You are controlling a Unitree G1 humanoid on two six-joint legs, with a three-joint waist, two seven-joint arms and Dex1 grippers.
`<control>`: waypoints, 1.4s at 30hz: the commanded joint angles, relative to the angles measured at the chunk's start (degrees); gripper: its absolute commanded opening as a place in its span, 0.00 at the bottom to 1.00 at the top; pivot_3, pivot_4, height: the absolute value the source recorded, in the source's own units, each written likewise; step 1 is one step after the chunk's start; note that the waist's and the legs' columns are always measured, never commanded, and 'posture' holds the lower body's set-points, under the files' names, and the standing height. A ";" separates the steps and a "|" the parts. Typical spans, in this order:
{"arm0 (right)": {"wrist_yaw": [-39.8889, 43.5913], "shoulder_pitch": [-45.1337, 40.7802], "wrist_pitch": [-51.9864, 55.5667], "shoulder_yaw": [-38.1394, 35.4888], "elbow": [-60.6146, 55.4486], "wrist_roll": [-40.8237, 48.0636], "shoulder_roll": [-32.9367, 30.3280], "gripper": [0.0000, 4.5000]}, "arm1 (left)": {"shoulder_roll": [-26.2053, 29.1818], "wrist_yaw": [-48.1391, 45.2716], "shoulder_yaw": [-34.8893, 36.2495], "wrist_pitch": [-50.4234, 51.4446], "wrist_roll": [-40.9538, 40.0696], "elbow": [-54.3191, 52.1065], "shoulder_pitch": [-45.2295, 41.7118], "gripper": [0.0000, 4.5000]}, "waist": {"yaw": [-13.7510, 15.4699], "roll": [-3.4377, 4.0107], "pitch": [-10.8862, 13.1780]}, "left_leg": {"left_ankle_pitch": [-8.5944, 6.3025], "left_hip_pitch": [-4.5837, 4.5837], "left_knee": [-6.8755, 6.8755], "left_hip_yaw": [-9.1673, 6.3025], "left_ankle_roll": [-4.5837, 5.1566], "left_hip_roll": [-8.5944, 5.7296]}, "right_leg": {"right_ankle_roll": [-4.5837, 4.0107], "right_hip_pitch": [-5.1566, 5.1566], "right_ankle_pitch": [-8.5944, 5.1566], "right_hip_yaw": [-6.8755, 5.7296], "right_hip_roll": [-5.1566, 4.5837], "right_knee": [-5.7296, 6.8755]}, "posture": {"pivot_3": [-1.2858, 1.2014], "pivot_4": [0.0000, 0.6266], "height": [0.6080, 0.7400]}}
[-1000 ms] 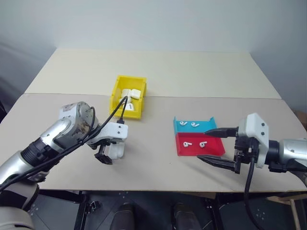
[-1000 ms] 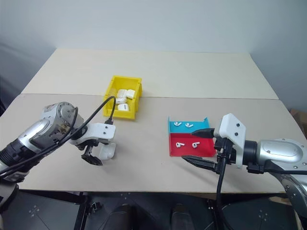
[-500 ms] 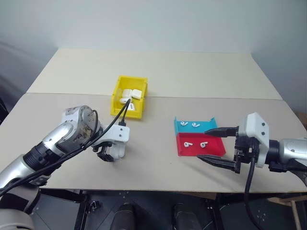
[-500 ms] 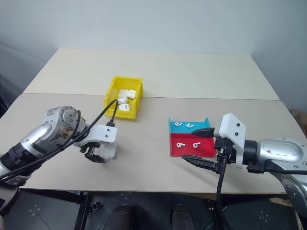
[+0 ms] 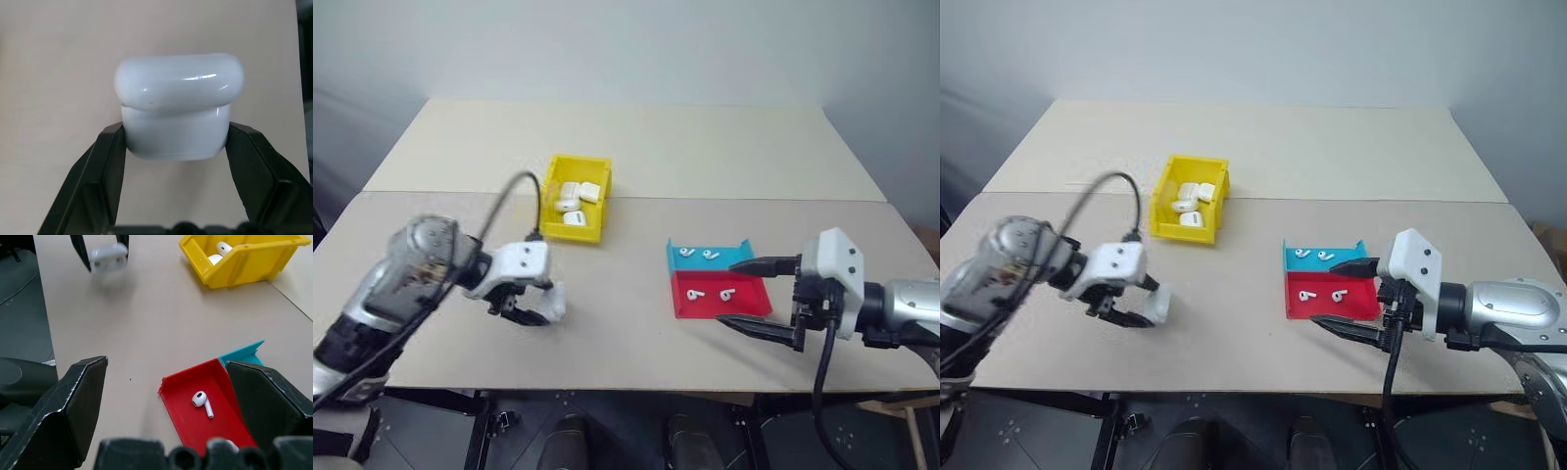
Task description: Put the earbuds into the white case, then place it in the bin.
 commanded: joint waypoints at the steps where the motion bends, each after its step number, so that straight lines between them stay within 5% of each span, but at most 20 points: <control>1: 0.78 -2.35 -1.31 -1.11 1.88 0.79 0.16 1.00 | -5.08 5.18 11.26 1.08 -11.15 -2.36 1.37 0.63 | 0.09 0.00 0.00 | 0.00 0.00 0.00 -0.01 0.00 0.00 | 0.00 0.00 0.00 -0.01 0.00 0.01 | 0.52 0.24 1.00; 10: 3.32 -10.52 4.32 3.69 8.59 -1.30 -7.53 1.00 | -15.33 12.42 16.48 12.41 -35.07 -12.22 2.80 0.63 | -0.13 0.03 -0.02 | 0.00 0.02 0.03 -0.02 0.00 0.01 | 0.01 0.03 0.01 -0.01 0.01 0.03 | 0.52 0.24 1.00; 16: 6.53 -17.09 6.84 13.62 9.05 -5.82 -12.52 1.00 | -21.29 12.98 12.11 6.13 -35.33 -15.29 4.46 0.63 | -0.30 0.10 -0.06 | 0.00 0.06 0.04 0.02 0.00 0.01 | 0.01 0.03 0.01 0.03 0.02 0.03 | 0.52 0.24 1.00; 23: 14.23 -28.10 -1.26 33.26 15.19 -24.02 -12.03 0.58 | -25.86 13.47 5.91 1.58 -33.73 -15.02 2.67 0.63 | -0.61 0.12 -0.08 | 0.00 0.01 0.04 0.01 0.00 0.00 | 0.00 0.00 0.01 0.03 0.02 -0.03 | 0.52 0.24 1.00; 30: 20.17 -35.15 -11.78 41.62 25.39 -36.57 -6.62 0.58 | -27.16 16.19 3.61 -0.42 -32.51 -15.49 3.28 0.63 | -1.02 0.14 -0.08 | 0.00 0.01 0.04 0.02 0.00 0.00 | 0.01 -0.01 0.01 0.03 0.01 -0.02 | 0.52 0.24 1.00; 42: 24.95 -37.42 -23.81 42.84 38.40 -45.53 1.66 0.58 | -25.94 19.97 3.24 -0.89 -32.51 -19.22 6.39 0.63 | -1.29 0.14 -0.07 | 0.00 0.03 0.03 0.02 0.00 0.00 | 0.00 0.00 0.02 0.02 0.01 -0.02 | 0.52 0.24 1.00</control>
